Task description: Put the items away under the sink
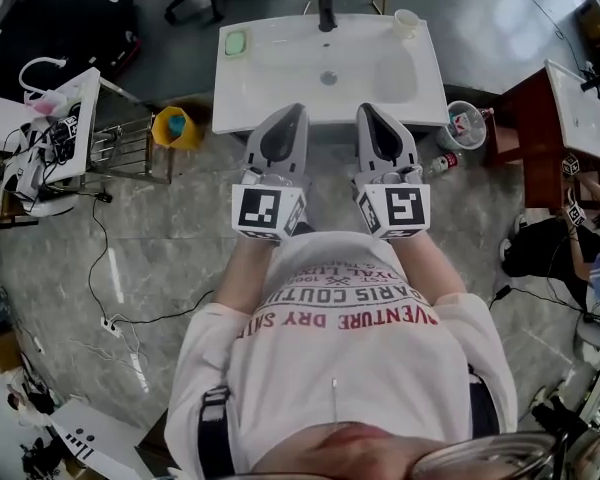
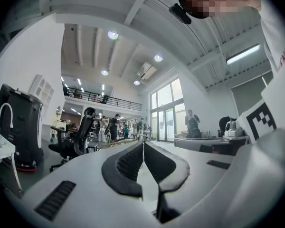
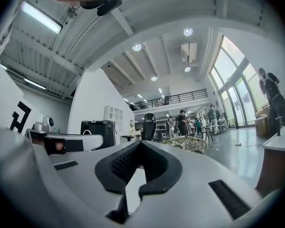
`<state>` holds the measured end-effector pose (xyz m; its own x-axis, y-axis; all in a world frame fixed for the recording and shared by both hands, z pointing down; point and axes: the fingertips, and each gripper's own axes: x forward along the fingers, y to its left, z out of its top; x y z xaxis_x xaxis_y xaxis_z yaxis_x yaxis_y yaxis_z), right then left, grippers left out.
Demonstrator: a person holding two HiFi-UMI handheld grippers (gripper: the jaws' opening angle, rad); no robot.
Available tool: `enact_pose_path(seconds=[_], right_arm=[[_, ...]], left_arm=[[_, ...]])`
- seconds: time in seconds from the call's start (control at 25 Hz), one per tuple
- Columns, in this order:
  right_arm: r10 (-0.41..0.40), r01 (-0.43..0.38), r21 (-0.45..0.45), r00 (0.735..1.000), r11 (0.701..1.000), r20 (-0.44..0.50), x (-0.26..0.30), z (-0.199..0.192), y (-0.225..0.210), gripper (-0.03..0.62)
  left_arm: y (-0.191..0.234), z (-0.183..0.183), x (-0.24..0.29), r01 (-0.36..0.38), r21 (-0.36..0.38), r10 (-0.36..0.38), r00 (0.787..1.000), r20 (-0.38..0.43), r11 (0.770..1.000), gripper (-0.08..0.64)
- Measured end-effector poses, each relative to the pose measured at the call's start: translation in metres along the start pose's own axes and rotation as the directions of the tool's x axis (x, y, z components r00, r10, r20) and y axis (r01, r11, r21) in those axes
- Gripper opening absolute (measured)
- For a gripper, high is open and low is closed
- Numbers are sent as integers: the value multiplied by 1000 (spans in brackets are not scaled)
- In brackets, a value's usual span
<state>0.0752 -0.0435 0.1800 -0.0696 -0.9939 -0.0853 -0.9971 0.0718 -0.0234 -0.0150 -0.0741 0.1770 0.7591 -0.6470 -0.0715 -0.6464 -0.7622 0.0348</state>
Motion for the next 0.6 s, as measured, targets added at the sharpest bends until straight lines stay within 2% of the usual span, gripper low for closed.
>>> enact_pose_path(seconds=[0.24,0.6], right_arm=[[2,-2,-18,1000,1000,3,-5,0,2,25],[-1,1,-47,1000,999,-11,-16,-1,5,25]], left_arm=[[-1,1,-4,-7,-7,7,1000,10,1000,28],[-5,-4,-14,-19,0,19,999,-26,1000,28]])
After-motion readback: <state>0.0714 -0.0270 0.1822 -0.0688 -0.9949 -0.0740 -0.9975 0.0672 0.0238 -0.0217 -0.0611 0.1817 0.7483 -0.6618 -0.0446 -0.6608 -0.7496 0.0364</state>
